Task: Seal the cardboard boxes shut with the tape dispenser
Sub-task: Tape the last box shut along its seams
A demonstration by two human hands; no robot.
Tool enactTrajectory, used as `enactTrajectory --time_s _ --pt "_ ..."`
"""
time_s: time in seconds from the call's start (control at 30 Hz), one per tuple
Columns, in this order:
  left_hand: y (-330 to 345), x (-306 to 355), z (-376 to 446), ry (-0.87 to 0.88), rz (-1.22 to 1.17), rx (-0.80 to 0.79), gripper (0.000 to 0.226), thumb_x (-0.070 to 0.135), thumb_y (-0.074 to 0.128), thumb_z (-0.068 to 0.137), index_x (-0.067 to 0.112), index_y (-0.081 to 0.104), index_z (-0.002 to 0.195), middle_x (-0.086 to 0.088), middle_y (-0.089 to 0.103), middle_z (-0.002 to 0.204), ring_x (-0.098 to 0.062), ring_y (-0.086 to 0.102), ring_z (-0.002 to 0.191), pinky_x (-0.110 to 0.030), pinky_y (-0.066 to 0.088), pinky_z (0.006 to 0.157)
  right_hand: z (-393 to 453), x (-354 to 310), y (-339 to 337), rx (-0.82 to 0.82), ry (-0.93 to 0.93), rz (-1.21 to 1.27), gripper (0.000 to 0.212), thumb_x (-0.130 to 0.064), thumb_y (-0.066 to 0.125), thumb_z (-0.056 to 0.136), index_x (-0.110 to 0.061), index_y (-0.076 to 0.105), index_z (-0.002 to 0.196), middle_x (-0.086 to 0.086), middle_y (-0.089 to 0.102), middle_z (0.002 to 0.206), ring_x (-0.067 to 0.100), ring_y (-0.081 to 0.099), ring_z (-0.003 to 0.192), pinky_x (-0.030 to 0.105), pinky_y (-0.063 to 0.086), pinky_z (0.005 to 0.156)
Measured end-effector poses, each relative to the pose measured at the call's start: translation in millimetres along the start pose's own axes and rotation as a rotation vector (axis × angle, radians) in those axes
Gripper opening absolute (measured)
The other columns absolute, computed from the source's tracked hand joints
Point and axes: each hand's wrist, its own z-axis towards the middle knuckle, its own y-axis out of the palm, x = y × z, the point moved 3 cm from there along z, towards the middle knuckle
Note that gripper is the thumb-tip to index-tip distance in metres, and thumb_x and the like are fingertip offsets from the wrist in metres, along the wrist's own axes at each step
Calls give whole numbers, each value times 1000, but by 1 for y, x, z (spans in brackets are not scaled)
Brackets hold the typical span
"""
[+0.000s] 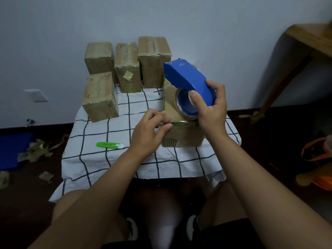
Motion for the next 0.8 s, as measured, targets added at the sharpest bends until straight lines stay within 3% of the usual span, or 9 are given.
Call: enactTrajectory --time_s 0.23,0.33,0.5,0.63,0.7,0.8 --pt "1 -3 2 -46 -35 -2 12 28 64 91 18 68 97 13 51 104 6 53 113 -38 57 78 2 7 1 -5 -18 8 38 -49 70 82 -51 47 113 -20 53 120 8 56 115 40 52 97" --pt "0 1 -1 -85 -36 10 14 26 66 90 23 68 104 13 57 109 0 59 107 -37 57 78 2 6 0 -9 -13 8 38 -51 69 80 -53 47 112 -19 53 121 7 55 115 36 52 96" --pt "6 16 -22 -343 -169 159 38 31 67 90 37 52 124 24 55 121 1 59 107 -18 53 83 1 3 -1 -11 0 10 37 -48 70 82 -52 47 111 -16 53 121 10 55 116 43 51 98" --pt "12 34 -47 -330 -9 296 39 21 66 91 23 54 127 11 45 120 9 48 109 -3 38 85 0 0 -1 -7 7 15 36 -42 71 84 -50 47 110 -14 53 120 11 55 116 44 50 99" --pt "15 42 -52 -325 18 273 40 20 65 91 18 55 130 8 45 121 14 43 110 0 34 85 0 -1 -1 -10 11 20 36 -40 71 85 -49 47 110 -13 53 121 12 55 117 44 50 100" --pt "20 49 -50 -366 -3 206 47 24 61 94 17 50 139 7 45 129 4 45 116 1 32 88 -1 -2 -2 -12 21 19 36 -40 72 85 -44 48 112 -10 54 122 14 55 117 45 49 100"
